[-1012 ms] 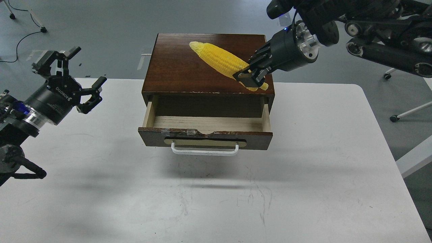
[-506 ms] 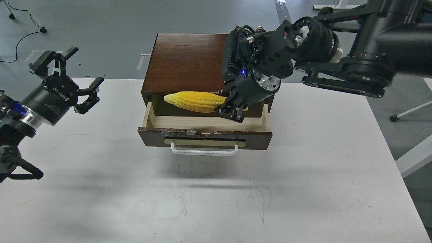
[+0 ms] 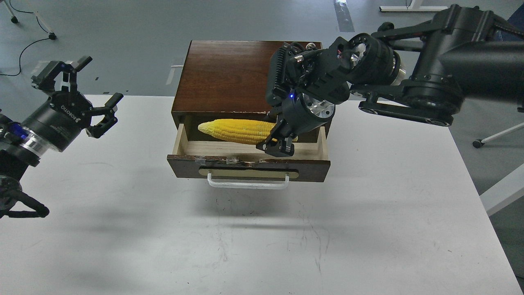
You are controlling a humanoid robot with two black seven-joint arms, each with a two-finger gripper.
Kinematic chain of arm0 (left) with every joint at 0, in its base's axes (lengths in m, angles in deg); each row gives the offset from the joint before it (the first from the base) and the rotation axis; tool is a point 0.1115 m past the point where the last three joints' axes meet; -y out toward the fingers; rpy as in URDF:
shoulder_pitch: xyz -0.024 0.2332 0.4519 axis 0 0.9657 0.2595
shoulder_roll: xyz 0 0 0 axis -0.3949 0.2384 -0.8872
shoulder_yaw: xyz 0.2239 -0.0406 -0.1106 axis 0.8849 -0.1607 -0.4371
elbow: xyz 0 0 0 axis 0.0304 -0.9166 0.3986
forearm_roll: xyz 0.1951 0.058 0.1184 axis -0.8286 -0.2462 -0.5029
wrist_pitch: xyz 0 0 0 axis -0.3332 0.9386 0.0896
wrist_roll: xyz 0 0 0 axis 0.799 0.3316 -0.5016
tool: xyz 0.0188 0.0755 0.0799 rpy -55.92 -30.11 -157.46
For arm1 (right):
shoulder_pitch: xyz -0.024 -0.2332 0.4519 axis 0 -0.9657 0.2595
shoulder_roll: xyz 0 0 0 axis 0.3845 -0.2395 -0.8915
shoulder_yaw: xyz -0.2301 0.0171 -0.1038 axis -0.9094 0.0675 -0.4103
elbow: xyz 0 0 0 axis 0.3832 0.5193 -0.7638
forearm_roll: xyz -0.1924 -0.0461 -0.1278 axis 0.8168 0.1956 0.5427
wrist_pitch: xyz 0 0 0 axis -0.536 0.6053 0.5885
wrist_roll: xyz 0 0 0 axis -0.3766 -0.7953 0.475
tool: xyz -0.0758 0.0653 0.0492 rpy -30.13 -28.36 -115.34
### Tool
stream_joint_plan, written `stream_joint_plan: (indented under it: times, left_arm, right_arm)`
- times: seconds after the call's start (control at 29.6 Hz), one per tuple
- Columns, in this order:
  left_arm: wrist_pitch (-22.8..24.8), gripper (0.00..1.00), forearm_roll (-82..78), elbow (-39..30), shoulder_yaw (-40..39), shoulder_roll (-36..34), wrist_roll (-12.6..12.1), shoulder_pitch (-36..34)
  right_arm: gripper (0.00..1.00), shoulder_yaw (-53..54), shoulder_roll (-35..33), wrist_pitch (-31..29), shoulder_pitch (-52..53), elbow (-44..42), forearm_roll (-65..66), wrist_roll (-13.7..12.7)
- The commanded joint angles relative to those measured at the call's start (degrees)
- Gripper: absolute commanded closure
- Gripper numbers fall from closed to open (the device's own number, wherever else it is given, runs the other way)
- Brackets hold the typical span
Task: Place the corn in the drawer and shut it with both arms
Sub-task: 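Lower the corn into the open drawer and open the right gripper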
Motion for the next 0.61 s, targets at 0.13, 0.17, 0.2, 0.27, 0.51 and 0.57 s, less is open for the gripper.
stream_joint_plan:
  times: [0.13,0.17,0.2,0.27,0.51,0.57]
  left_arm:
    - [0.0,0.0,0.0,0.04,-0.04,-0.02,-0.01,0.0]
    - [0.0,0.0,0.0,0.04,-0.04,-0.02,-0.01,0.0]
    - [0.0,0.0,0.0,0.04,-0.13,-0.02,-0.01,-0.09]
    - [0.0,0.0,0.0,-0.04,-0.13,-0.02,-0.01,-0.09]
    - [0.0,0.0,0.0,0.04,-0.13,-0.63,-0.01,-0.61]
    - [0.0,0.0,-0.08,0.04,-0.13,-0.72,-0.01,-0.96]
  right_arm:
    - [0.07,1.76,-1.14,2.49,0.99,0.18,-2.64,0.0]
    - [0.07,1.77,-1.14,2.49,0.99,0.18,-2.66,0.0]
    - [0.06,3.6,-2.71,2.67,1.6,0.18,-6.31,0.0]
    - [0.05,5.81,-5.97,2.76,2.13,0.35,-14.49,0.0]
    - [0.01,9.15,-22.12,2.84,-4.6,0.01,-48.91,0.0]
    - [0.01,11.16,-25.89,2.84,-7.94,0.0,-54.46,0.0]
